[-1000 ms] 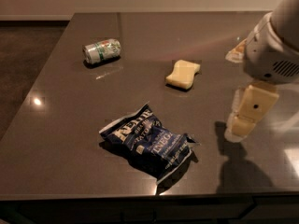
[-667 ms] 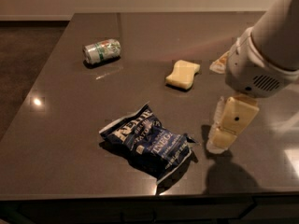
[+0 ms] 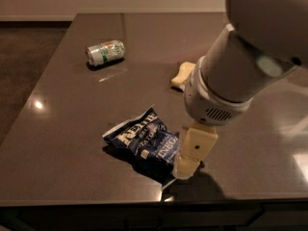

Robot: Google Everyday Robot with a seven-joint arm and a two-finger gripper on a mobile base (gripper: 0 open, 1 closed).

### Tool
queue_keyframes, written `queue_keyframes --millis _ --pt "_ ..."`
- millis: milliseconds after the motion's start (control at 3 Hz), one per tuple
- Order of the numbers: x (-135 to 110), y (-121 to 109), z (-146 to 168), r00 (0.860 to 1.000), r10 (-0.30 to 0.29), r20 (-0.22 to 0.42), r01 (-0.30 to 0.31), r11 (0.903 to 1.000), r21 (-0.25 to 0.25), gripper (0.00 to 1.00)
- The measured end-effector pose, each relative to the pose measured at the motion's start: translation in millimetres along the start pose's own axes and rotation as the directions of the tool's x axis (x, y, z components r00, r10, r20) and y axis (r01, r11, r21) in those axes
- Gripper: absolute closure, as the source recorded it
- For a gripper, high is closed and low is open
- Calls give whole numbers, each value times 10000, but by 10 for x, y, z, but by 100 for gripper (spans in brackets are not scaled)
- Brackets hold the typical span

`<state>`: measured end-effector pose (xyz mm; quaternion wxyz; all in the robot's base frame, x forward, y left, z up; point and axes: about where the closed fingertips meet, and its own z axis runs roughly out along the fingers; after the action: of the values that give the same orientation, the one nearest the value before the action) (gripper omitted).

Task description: Pick blue chip bag

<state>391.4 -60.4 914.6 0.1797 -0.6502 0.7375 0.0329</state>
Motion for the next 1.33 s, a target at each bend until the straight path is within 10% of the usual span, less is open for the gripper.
queue_keyframes --millis 1000,1333 --pt "-142 242 627 9950 -640 -766 592 9962 -631 0" --pt "-113 244 665 9948 -504 -880 447 9968 -657 16"
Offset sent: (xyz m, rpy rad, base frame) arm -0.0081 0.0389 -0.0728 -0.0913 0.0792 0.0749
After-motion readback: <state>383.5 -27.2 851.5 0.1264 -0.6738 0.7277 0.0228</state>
